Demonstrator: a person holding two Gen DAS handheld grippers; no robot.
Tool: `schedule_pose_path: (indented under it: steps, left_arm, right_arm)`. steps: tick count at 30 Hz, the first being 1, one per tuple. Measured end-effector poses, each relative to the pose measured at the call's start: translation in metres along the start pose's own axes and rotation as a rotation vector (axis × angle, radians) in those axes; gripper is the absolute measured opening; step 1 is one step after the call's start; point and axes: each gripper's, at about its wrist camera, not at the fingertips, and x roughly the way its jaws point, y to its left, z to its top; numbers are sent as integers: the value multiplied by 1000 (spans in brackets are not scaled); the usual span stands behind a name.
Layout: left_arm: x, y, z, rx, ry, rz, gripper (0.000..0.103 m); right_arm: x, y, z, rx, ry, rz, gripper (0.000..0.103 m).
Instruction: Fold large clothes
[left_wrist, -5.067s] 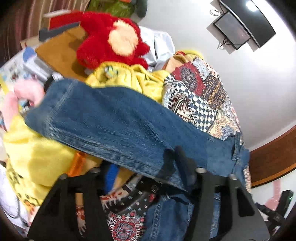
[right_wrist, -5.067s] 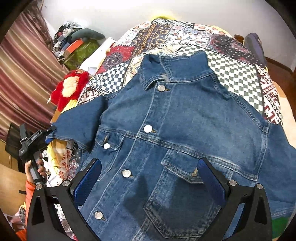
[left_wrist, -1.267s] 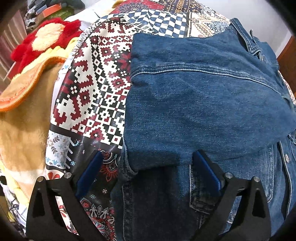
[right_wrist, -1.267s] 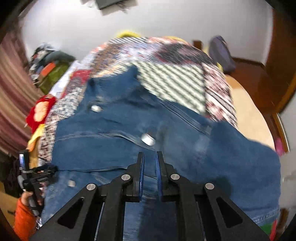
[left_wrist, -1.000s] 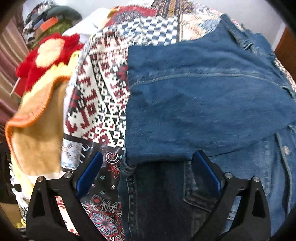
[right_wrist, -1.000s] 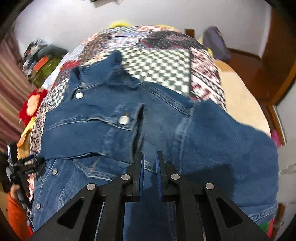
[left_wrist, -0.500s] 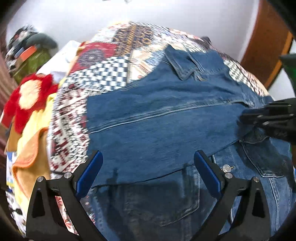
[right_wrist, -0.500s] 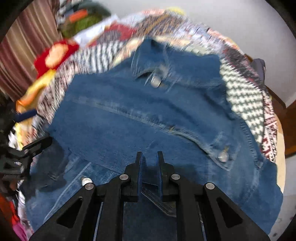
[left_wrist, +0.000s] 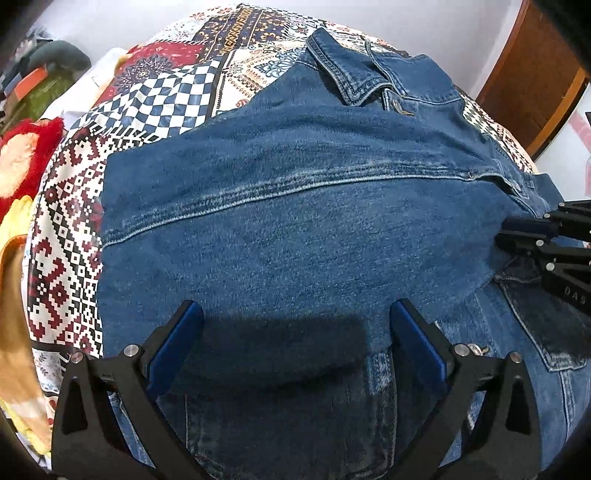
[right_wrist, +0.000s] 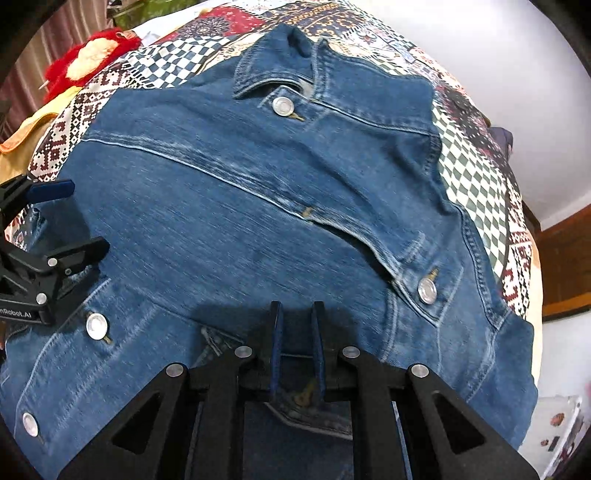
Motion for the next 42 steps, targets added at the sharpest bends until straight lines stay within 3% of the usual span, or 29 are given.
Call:
schedule_pose_path:
  steps: [4,9,18,22,26,28,30,34,42]
  left_arm:
    - [-1,-3,-4,13,-5,12,103]
    - [-3,-7,-10,30,1,34,103]
    - [-16,-19,-16,78,47,100,103]
    - [-31,-41,-9,142,6,107,103]
    - [-39,-72,-1,201,-25,82,103]
    - [-39,-90,3,233,-32,63,103]
    - [-37,-105,7,264,-34,51,103]
    - [-25,-139,19,339,-29,39,103]
    - [-7,-198,29,471,-23,16,103]
  right_arm:
    - [-1,-8,-8,1,3,-64,10]
    - [-4,-28,-19,83,-13,18,10]
    - [-45,-36,-52,89,-35,30,10]
    - [-60,-78,-81,157,-52,-69,10]
    - [-28,-127,-112,247,79,-196,10]
    - [-14,-148,-132,302,105,-191,10]
    - [-22,-163,-149,372,51,-143,10]
    - [-29,-175,-168,391,76,-275,10]
    - [-44,-181,-200,376,59,-306,10]
